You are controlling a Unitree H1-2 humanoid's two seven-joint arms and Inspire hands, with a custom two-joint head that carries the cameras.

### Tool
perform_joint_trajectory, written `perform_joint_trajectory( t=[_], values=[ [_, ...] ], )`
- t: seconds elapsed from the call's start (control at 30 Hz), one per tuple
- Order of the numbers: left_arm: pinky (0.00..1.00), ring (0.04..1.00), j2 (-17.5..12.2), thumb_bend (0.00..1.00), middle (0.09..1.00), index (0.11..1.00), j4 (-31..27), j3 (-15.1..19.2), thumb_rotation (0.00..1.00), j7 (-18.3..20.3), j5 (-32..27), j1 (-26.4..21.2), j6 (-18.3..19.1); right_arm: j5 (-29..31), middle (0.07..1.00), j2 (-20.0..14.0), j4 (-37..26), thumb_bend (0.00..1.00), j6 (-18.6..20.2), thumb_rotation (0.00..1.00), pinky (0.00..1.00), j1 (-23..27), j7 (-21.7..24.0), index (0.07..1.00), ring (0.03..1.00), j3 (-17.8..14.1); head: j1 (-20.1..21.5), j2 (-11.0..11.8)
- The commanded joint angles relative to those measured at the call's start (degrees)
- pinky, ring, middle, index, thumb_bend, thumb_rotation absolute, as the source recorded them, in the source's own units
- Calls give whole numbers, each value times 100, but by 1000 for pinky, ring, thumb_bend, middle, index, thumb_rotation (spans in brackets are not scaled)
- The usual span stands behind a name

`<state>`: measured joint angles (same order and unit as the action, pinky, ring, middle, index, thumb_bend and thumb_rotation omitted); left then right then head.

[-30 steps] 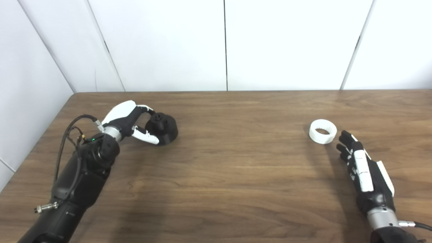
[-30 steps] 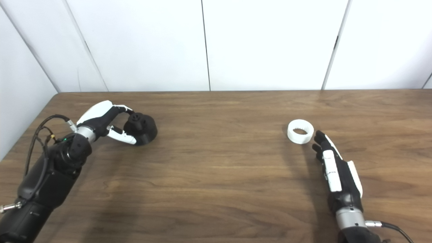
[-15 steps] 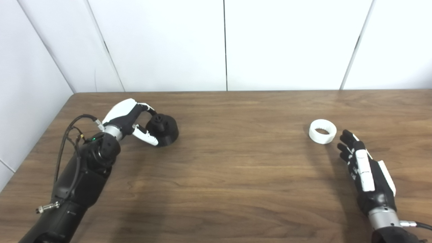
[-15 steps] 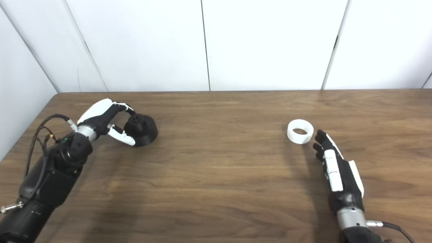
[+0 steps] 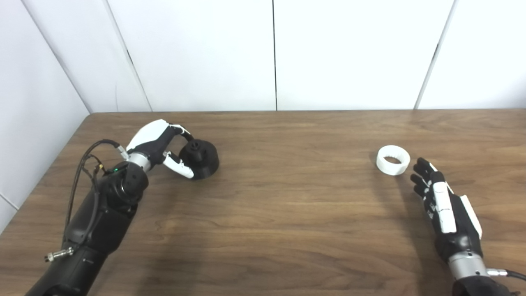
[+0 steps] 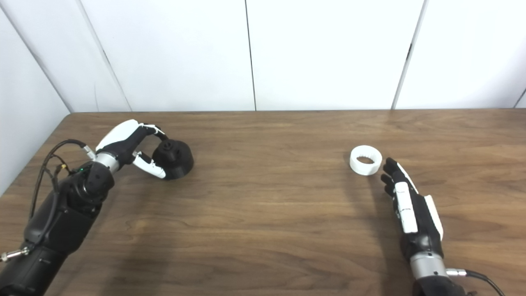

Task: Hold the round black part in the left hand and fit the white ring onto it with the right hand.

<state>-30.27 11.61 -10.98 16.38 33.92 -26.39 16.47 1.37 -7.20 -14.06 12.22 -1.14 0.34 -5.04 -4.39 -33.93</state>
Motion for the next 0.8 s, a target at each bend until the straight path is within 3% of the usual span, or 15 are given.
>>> perform_joint_trajectory(
  t=[0.0,0.4,0.57,0.77],
  values=[
    [893,984,-106,848,908,649,-209,2,164,-84,61,-155,-46,26,934,-46,-242,559,-157,1000,947,130,32,925,926,-30,4,-22],
    [905,999,44,855,913,643,-507,-213,181,105,44,-14,63,-3,932,-55,-253,550,-133,1000,947,143,54,927,925,15,15,-65],
    [865,977,167,881,900,627,-601,-339,171,2,76,136,-123,21,935,-28,-279,563,-72,1000,948,139,50,928,933,27,44,-78],
    [899,993,252,871,920,634,-1025,-598,181,308,127,287,76,-6,933,-16,-305,554,-54,1000,949,127,35,929,932,45,60,-93]
  ],
)
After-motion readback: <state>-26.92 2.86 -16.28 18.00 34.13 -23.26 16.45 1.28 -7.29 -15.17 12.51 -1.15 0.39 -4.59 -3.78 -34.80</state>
